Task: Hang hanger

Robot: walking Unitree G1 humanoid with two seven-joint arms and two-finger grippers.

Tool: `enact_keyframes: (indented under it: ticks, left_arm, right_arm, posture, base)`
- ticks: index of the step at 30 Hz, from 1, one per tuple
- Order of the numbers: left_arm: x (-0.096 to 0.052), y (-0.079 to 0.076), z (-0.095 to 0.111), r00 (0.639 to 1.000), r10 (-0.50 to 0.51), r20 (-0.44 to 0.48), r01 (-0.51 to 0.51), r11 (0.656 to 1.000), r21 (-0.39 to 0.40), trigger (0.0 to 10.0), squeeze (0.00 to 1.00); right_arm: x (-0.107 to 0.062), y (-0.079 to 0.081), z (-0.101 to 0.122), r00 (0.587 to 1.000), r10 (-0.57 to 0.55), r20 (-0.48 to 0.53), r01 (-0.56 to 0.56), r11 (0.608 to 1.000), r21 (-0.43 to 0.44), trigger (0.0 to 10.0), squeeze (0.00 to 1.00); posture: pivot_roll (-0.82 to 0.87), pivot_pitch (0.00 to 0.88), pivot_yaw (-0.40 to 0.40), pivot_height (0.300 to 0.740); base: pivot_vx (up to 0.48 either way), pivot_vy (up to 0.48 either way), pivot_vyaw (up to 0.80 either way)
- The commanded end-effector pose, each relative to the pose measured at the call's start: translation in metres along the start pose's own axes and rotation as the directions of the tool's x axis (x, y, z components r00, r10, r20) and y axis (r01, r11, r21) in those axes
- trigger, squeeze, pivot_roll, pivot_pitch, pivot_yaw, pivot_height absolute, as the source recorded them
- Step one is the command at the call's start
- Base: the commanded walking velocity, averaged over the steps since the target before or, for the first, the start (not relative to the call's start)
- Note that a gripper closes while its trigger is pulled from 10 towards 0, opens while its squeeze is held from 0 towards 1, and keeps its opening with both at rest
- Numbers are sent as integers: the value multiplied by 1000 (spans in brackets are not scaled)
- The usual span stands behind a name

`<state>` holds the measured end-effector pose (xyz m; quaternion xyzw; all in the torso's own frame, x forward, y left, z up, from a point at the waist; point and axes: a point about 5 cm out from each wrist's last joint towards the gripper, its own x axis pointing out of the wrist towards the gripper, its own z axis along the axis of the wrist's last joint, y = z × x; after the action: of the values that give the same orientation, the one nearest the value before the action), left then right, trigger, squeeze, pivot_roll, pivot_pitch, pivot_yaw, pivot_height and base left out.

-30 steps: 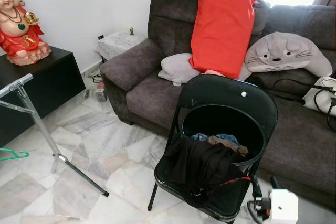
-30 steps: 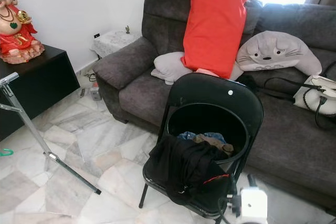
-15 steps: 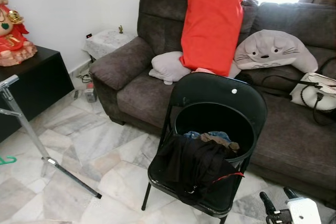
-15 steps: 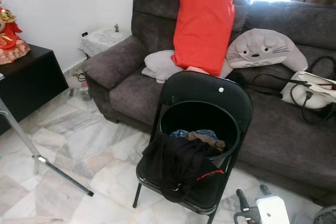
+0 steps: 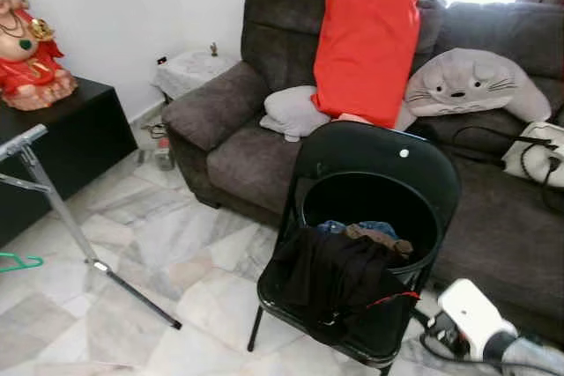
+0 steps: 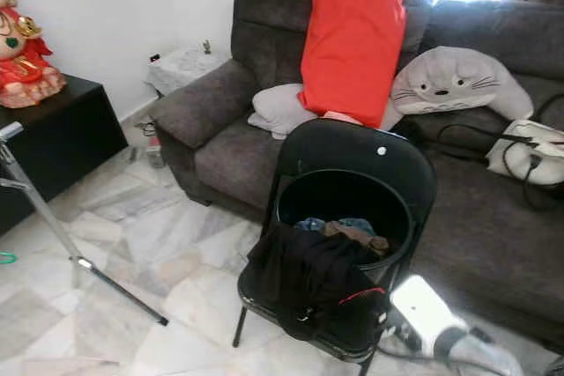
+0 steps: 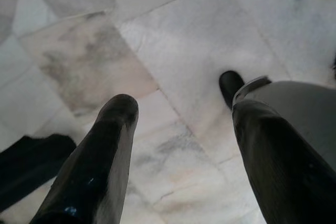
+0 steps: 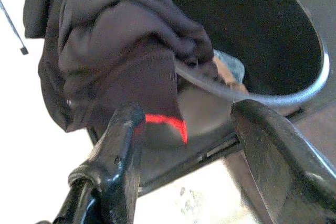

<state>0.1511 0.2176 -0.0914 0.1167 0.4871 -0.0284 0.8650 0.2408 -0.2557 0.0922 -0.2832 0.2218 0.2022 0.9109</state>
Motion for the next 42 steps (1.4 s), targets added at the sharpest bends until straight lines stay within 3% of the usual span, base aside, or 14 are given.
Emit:
enact_keyframes:
  ticks: [1, 7, 15, 23, 28, 38, 42]
  left_arm:
    - [-1, 3, -5, 1000, -7, -21, 7, 1000, 9, 10000, 0]
    - [1, 13, 10, 1000, -2, 16, 1, 1000, 31, 10000, 0]
    - [0, 20, 9, 1000, 7, 11, -8, 999, 32, 10000, 0]
    - [-2, 18, -1, 1000, -2, -18, 2, 999, 32, 10000, 0]
    - [-2, 17, -1, 1000, -6, -20, 7, 1000, 31, 10000, 0]
    - [-1, 16, 0, 1000, -7, -19, 7, 999, 31, 10000, 0]
    - [-1, 15, -1, 1000, -6, -21, 6, 1000, 28, 10000, 0]
  right_arm:
    - [1, -7, -3, 999, -23, -36, 23, 1000, -5, 10000, 0]
    - [12, -19, 0, 996, -60, -62, 61, 998, 25, 10000, 0]
    - [21, -25, 1, 993, -81, -86, 90, 991, 99, 10000, 0]
    - [32, -9, 7, 998, -7, -57, 15, 991, 135, 10000, 0]
    - [34, -6, 6, 997, 25, -76, -16, 994, 111, 10000, 0]
    - [35, -6, 0, 989, 3, -149, 10, 996, 86, 10000, 0]
    - [35, 2, 2, 990, 15, -140, -2, 996, 93, 10000, 0]
  posture:
    - [-114, 22, 117, 740]
    - [-76, 16, 132, 740]
    - [-64, 5, 143, 740]
    - [-63, 0, 146, 740]
    - [-60, 0, 143, 740]
    - [-60, 0, 139, 740]
    - [-64, 0, 141, 740]
  base:
    - [0, 0, 0]
    - [0, 0, 0]
    - [0, 0, 0]
    - [0, 0, 0]
    - [0, 0, 0]
    - [0, 0, 0]
    - [0, 0, 0]
